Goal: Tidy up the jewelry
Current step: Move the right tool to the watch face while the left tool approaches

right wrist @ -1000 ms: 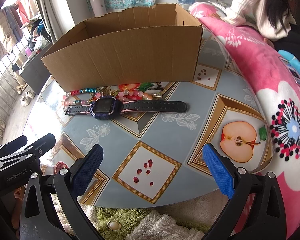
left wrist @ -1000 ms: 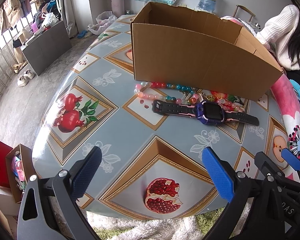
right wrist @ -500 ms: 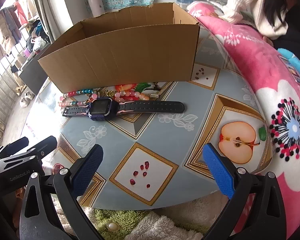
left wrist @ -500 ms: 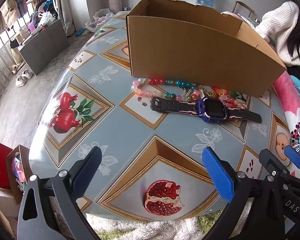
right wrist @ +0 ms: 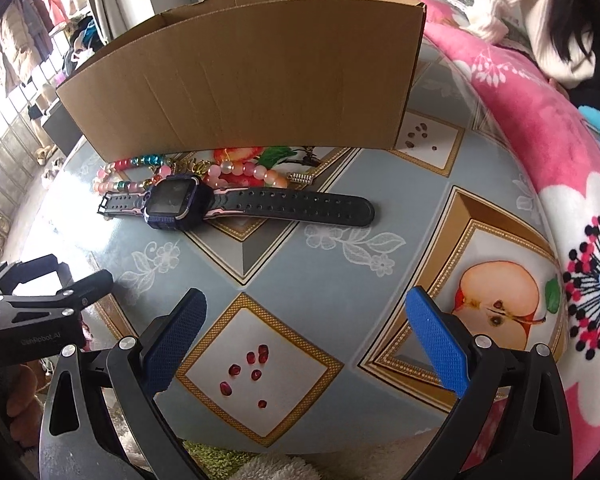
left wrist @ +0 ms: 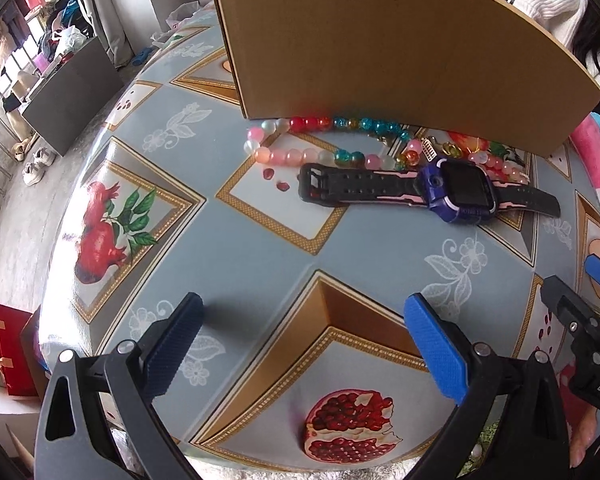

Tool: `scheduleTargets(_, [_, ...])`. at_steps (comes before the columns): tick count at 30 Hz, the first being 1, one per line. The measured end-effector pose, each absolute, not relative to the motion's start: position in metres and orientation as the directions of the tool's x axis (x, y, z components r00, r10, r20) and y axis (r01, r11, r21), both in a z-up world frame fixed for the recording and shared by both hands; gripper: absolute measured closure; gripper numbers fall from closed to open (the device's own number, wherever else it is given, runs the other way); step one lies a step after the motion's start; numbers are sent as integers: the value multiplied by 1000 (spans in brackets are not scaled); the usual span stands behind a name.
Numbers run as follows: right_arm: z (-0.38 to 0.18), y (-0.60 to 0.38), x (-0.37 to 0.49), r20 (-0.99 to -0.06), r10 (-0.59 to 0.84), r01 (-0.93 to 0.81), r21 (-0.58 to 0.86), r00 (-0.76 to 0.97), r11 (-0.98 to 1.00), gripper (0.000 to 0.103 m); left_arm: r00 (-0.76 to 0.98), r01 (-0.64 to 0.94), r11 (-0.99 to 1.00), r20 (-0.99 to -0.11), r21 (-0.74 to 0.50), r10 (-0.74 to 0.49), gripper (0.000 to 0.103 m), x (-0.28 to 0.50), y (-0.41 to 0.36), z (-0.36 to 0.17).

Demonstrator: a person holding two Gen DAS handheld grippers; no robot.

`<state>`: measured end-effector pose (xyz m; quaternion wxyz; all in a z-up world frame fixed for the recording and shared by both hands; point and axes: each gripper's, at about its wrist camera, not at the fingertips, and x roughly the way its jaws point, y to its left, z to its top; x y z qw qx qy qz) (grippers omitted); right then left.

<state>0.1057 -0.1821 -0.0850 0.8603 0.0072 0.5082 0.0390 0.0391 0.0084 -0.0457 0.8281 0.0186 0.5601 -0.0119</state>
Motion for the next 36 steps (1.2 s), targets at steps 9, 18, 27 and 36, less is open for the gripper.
scheduleTargets(9, [-97, -173, 106, -879, 61, -139, -6, 473, 990, 7, 416, 74, 997, -909, 17, -16, 4, 38, 11, -51])
scheduleTargets(18, [-98, -178, 106, -877, 113, -240, -3, 466, 971, 7, 443, 146, 989, -895, 13, -53, 4, 29, 15, -52])
scheduleTargets(27, [-60, -174, 124, -826, 230, -396, 8, 515, 918, 7, 499, 161, 986, -858, -41, -118, 6, 30, 34, -47])
scheduleTargets(36, [-50, -129, 149, -793, 424, -619, 77, 437, 781, 22, 581, 144, 984, -796, -103, -169, 29, 40, 52, -31])
